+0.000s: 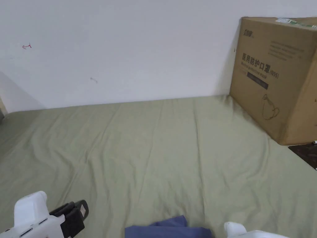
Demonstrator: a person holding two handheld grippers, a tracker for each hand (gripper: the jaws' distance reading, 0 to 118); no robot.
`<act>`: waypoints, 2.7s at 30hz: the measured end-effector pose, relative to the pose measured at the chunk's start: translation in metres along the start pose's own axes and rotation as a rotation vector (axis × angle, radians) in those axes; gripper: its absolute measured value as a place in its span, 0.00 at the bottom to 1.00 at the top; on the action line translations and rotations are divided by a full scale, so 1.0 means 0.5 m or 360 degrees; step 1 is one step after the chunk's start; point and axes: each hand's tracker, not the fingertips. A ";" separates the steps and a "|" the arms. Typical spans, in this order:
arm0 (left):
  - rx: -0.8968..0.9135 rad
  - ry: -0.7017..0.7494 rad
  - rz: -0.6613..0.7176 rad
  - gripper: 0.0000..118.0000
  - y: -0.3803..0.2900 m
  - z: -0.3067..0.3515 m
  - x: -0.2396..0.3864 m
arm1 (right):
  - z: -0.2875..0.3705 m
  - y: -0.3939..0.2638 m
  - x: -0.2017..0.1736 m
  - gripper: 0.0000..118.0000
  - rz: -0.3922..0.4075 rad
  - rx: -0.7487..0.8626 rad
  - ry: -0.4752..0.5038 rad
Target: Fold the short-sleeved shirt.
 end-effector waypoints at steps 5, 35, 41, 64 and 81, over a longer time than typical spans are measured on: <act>-0.0462 -0.0459 0.0483 0.03 -0.042 -0.090 -0.103 | 0.015 0.008 0.016 0.00 -0.0048 0.0028 0.0163; -0.0878 -0.0897 0.0705 0.16 -0.190 -0.280 -0.116 | 0.099 -0.003 -0.033 0.00 -0.0012 0.0175 0.0102; -0.0694 -0.0654 0.0597 0.16 -0.014 -0.109 -0.279 | 0.189 -0.020 -0.114 0.00 0.0135 0.0293 0.0143; -0.0869 0.0572 0.0498 0.96 0.196 0.181 -0.792 | 0.165 -0.021 -0.248 0.00 0.0388 0.0115 0.0005; -0.0143 0.0135 -0.0047 0.01 0.107 0.087 -0.120 | 0.285 -0.002 -0.227 0.00 0.0394 0.0454 0.0035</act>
